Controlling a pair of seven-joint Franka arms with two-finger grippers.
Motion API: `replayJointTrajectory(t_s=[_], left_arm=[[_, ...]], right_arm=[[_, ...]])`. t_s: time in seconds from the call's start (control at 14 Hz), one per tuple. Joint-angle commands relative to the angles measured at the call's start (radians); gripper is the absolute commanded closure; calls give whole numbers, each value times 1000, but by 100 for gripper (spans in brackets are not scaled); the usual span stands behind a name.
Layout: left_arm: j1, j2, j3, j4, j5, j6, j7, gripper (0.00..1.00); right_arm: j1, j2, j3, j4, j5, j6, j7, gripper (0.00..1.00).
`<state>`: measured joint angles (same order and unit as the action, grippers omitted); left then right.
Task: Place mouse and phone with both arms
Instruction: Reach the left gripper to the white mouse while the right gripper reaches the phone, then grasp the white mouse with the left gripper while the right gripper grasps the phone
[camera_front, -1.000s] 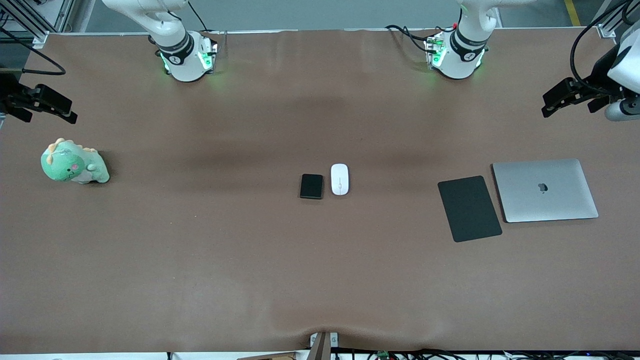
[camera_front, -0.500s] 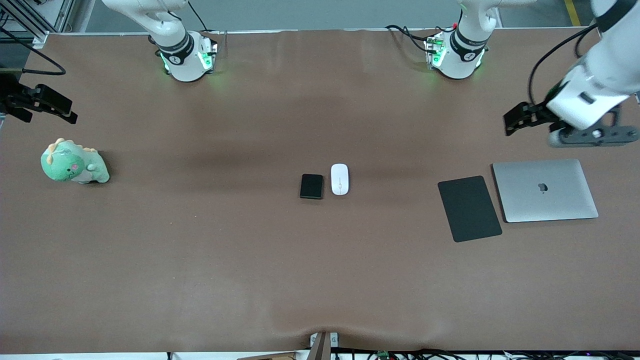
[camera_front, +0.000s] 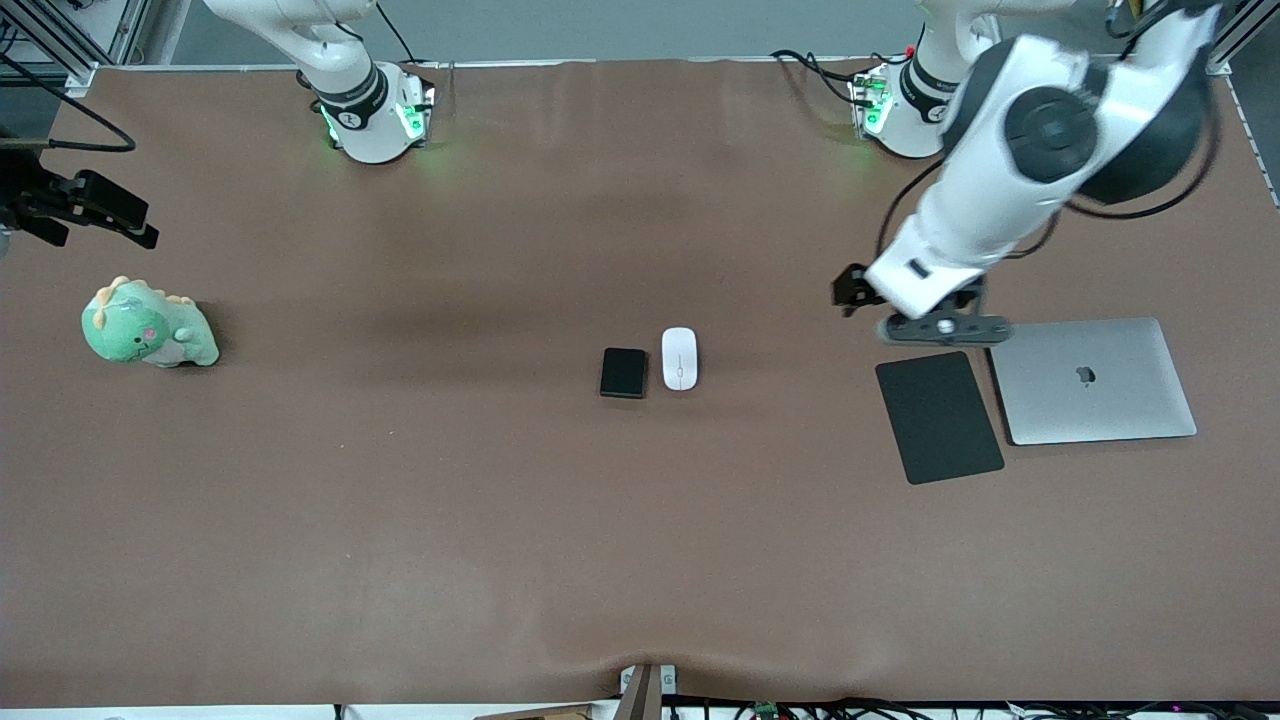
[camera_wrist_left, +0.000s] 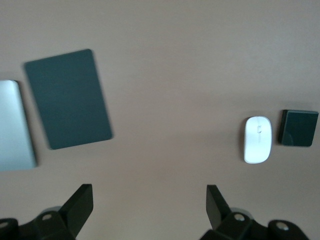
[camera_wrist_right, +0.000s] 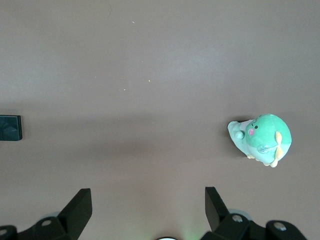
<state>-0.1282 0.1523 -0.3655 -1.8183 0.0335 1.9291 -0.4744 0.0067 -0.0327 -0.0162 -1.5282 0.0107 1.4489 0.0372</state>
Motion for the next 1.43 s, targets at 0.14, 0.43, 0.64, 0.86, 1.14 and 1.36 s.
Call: replayJointTrajectory(t_s=[0.14, 0.43, 0.64, 0.86, 1.14, 1.36], left_arm=[[-152, 182, -3, 19, 117, 163, -314, 0], [-218, 327, -3, 49, 117, 316, -406, 0], [-283, 446, 0, 134, 117, 337, -446, 0], [-315, 529, 7, 178, 123, 338, -446, 2], [-332, 579, 14, 178, 174, 350, -461, 8], [-338, 596, 14, 178, 189, 370, -469, 10]], right_arm=[[61, 45, 4, 8, 5, 1, 18, 0], [154, 129, 4, 8, 12, 70, 20, 0], [203, 200, 4, 10, 29, 106, 20, 0], [207, 264, 4, 8, 130, 171, 15, 0], [226, 367, 2, 8, 180, 281, 6, 0], [281, 430, 2, 8, 176, 336, 16, 0]])
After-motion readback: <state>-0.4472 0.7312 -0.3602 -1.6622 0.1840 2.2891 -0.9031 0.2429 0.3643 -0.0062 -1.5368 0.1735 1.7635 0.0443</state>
